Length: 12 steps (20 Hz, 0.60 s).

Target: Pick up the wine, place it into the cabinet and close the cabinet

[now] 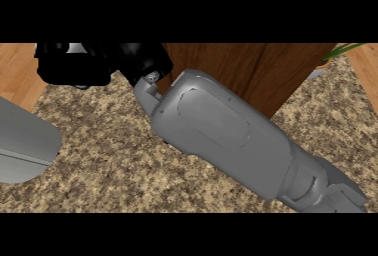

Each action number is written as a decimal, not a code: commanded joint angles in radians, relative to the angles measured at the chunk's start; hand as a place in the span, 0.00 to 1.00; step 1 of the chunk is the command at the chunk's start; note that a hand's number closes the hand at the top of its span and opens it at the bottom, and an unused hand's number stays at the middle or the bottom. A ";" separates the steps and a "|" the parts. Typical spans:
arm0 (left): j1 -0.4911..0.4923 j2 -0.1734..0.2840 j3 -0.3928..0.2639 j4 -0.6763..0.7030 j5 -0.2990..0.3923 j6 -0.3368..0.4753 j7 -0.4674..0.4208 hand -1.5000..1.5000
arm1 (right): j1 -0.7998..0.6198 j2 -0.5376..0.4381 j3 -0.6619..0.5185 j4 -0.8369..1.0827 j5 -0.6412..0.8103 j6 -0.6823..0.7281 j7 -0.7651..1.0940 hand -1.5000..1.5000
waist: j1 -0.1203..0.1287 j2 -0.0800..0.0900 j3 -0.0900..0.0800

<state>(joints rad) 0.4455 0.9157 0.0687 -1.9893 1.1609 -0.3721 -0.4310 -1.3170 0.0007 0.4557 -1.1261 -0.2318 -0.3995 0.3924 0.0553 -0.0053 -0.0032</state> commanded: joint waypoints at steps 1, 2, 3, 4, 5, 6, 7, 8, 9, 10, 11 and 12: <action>-0.023 0.013 0.026 -0.012 0.026 0.007 0.028 1.00 | -0.025 -0.006 -0.076 0.227 0.007 0.026 -0.090 1.00 | -0.002 0.023 0.002; -0.018 0.000 0.026 -0.010 0.036 0.007 0.025 1.00 | 0.029 -0.058 -0.077 0.189 -0.006 0.060 -0.123 1.00 | -0.014 0.020 0.003; -0.030 0.007 0.035 0.008 0.048 0.001 0.027 1.00 | -0.014 -0.043 -0.074 0.241 0.007 0.040 -0.099 1.00 | -0.002 0.026 0.001; -0.027 0.016 0.042 -0.042 0.077 0.044 0.048 1.00 | 0.027 -0.042 -0.056 0.227 0.007 0.035 -0.102 1.00 | -0.007 0.021 0.003; -0.018 0.012 0.046 -0.001 0.051 -0.002 0.033 1.00 | 0.046 -0.079 -0.054 0.237 0.007 0.069 -0.132 1.00 | -0.002 0.027 0.001; -0.022 -0.005 0.026 -0.008 0.025 0.005 0.024 1.00 | 0.058 -0.071 -0.049 0.241 0.021 0.050 -0.160 1.00 | -0.005 0.028 0.001; -0.003 -0.012 0.020 -0.011 0.029 0.005 0.027 1.00 | 0.073 -0.077 -0.051 0.251 0.021 0.055 -0.179 1.00 | 0.007 0.031 0.001; -0.042 -0.001 0.036 -0.006 0.042 0.030 0.032 1.00 | 0.092 -0.085 -0.057 0.229 0.005 0.074 -0.188 1.00 | -0.018 0.032 0.002; -0.024 -0.004 0.029 -0.038 0.027 0.038 0.032 1.00 | 0.083 -0.113 -0.063 0.247 0.013 0.086 -0.187 1.00 | -0.002 0.031 0.003; -0.023 0.001 0.035 -0.042 0.049 0.052 0.044 1.00 | 0.109 -0.102 -0.039 0.245 0.030 0.074 -0.203 1.00 | -0.006 0.030 0.003; -0.027 0.003 0.043 -0.009 0.038 0.015 0.035 1.00 | 0.127 -0.115 -0.043 0.250 0.034 0.078 -0.238 1.00 | -0.006 0.040 0.001; -0.030 0.003 0.041 -0.026 0.037 0.022 0.035 1.00 | 0.107 -0.129 -0.046 0.265 0.040 0.083 -0.219 1.00 | -0.001 0.039 0.001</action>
<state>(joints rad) 0.4209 0.9167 0.1029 -2.0093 1.1980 -0.3491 -0.3988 -1.2688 -0.0179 0.4676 -1.0555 -0.2173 -0.3030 0.1844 0.0711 -0.0446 -0.0157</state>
